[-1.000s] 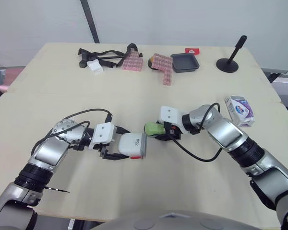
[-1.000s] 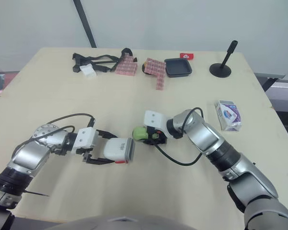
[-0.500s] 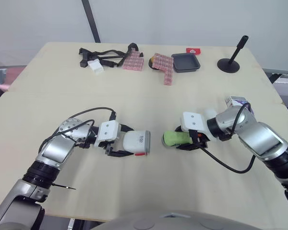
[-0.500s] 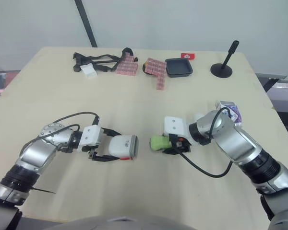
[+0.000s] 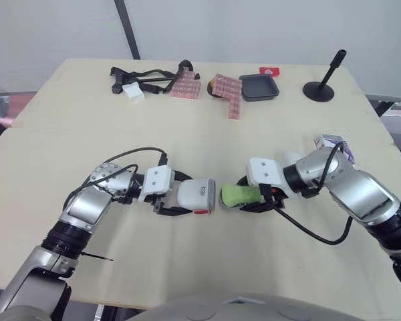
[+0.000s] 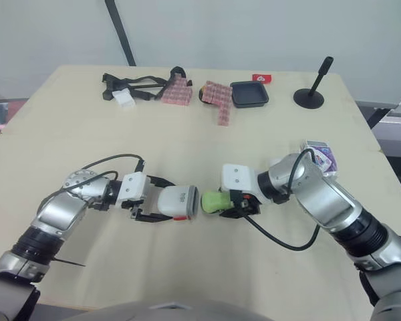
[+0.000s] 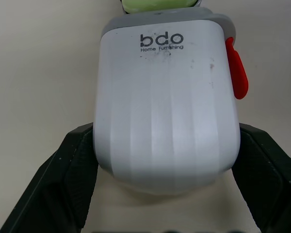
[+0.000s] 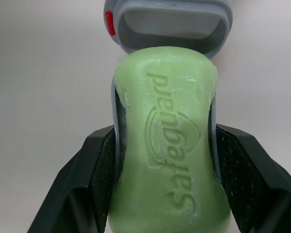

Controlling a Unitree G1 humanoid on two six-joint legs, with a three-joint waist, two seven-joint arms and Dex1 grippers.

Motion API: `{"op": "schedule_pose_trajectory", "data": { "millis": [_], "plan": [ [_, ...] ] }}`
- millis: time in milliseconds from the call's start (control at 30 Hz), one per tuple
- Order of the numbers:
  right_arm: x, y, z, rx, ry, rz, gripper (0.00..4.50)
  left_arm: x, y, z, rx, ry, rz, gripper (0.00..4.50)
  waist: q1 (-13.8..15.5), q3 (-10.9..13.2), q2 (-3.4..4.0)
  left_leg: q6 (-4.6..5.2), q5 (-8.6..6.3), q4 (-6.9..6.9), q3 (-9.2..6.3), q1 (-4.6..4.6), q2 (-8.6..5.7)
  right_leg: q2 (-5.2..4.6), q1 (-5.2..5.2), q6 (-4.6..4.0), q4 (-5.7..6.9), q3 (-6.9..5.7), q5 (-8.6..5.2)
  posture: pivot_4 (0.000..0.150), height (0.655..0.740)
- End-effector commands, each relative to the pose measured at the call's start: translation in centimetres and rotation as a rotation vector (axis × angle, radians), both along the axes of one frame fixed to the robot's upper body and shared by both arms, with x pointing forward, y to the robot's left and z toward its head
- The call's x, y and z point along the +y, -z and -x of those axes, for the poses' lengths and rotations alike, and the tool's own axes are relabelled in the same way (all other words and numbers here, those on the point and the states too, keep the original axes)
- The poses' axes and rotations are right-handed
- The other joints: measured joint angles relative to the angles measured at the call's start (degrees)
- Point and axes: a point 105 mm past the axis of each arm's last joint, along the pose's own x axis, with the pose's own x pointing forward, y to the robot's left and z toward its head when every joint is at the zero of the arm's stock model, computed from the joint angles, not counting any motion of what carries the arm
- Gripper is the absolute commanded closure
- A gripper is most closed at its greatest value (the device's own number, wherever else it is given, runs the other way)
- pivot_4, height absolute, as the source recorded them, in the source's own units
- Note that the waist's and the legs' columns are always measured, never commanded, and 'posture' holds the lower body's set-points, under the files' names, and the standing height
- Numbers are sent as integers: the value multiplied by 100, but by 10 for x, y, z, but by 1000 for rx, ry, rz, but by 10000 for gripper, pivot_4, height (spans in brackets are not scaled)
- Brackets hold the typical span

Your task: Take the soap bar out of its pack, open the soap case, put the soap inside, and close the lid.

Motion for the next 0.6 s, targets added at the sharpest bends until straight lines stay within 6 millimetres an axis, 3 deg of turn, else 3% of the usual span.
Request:
{"op": "schedule_pose_trajectory", "data": {
  "millis": [33, 600],
  "plan": [
    [10, -11, -1, -56, -28, 9, 19637, -5, -7, -2, -26, 5, 16, 8570, -5, 0, 0, 0, 0, 0, 0, 1, 0, 0, 0, 0, 1, 0, 0, 1500, 7374],
    [23, -14, -10, -94, -50, 97, 19637, -13, -10, -6, -9, -28, 53, 8570, -3, 0, 0, -2, 1, 0, 0, 1, 0, 3, 0, 0, 3, 3, 0, 1500, 7374]
  ]
}}
